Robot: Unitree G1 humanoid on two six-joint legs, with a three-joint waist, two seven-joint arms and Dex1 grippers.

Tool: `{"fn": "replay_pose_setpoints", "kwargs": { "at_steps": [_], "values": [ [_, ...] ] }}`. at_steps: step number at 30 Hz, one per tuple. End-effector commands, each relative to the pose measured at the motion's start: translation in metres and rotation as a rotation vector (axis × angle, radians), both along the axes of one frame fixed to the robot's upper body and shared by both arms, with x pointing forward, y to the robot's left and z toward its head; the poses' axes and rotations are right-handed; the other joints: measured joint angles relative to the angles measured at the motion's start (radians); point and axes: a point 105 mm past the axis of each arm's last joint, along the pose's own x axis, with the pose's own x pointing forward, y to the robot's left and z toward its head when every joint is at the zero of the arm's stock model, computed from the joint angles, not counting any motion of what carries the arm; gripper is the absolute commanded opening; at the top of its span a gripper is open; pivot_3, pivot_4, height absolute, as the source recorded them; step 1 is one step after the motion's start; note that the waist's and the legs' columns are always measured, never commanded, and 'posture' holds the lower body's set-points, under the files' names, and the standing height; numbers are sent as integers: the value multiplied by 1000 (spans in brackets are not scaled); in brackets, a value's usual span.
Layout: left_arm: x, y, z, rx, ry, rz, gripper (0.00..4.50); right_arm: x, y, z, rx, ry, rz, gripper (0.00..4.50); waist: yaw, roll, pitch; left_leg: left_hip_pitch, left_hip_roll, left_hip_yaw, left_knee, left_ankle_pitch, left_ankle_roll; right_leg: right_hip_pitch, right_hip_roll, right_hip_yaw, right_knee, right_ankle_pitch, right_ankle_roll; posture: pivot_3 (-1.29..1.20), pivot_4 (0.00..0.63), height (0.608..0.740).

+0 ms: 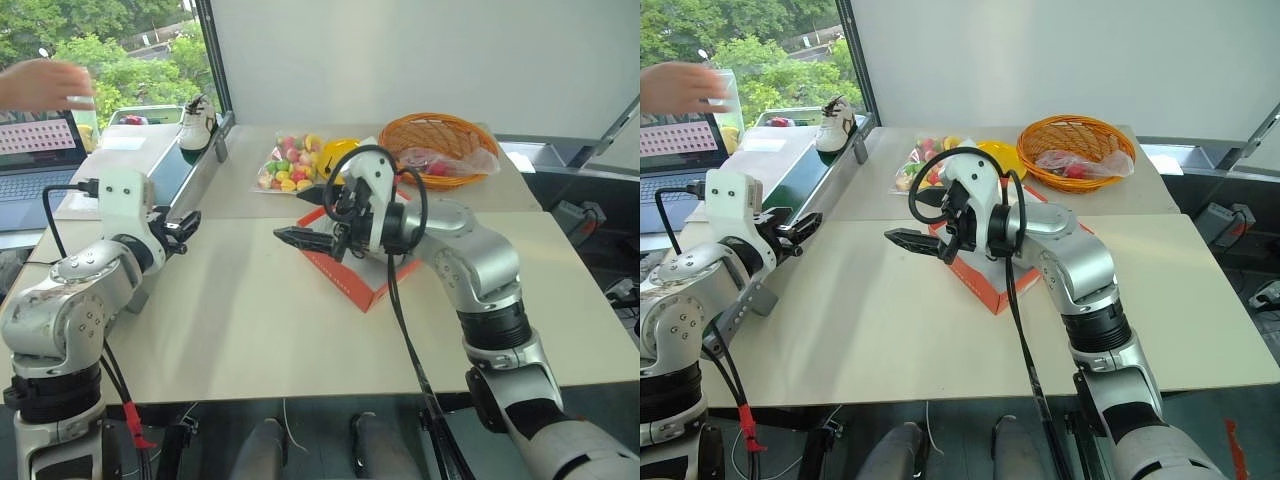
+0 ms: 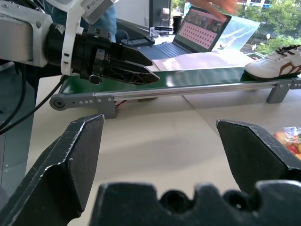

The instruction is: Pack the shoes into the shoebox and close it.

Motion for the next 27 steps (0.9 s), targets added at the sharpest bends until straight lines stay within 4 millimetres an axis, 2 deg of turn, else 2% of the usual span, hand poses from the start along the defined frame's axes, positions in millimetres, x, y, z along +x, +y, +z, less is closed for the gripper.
{"fn": "replay_pose_setpoints", "kwargs": {
  "at_steps": [1,4,7,9,10,14,18,21,25,27],
  "values": [
    [-1,20,19,41,-79,61,2776,4,3,10,10,-69,-22,4476,0,0,0,0,0,0,0,0,0,0,0,0,0,0,0,0,150,740],
    [0,41,19,46,-81,104,2776,1,10,12,34,-60,-9,4476,-4,0,0,0,0,0,0,0,0,0,0,0,1,0,0,0,150,740],
    [3,63,19,18,-90,133,3498,-4,15,11,53,-50,11,4500,-7,0,0,1,1,0,-1,0,0,-1,1,0,1,0,-1,0,150,740],
    [5,72,17,10,-82,149,4225,-5,18,10,56,-42,20,4500,-4,0,0,1,1,0,-1,0,0,-1,1,0,1,0,-1,0,150,740],
    [6,76,15,13,-77,153,4448,-6,18,10,55,-38,22,4500,-3,0,0,0,1,0,-1,0,0,-1,1,0,1,0,-1,0,150,740],
    [6,94,5,5,-48,182,4448,-4,19,4,36,-27,15,4500,1,0,0,0,1,0,-1,0,0,-1,0,0,0,0,-1,0,150,740],
    [6,126,2,-27,-47,220,4448,-6,24,-1,24,-15,23,4500,-3,0,0,0,1,0,-1,0,0,-1,1,0,1,0,-1,0,150,740],
    [9,130,-1,-36,-42,183,4448,-8,26,-5,23,5,31,4500,-3,0,0,0,1,0,-1,0,0,-2,1,0,1,1,-1,0,150,740],
    [11,149,-10,-38,12,199,4448,-15,27,-13,1,23,52,4500,-2,0,0,0,1,0,-1,0,0,-2,1,0,1,1,-1,0,150,740],
    [15,149,-7,-49,3,170,4448,-22,26,-17,-8,35,74,4500,-2,-1,0,0,1,0,-1,0,0,-2,1,-1,1,1,-1,0,150,740]
  ]
}}
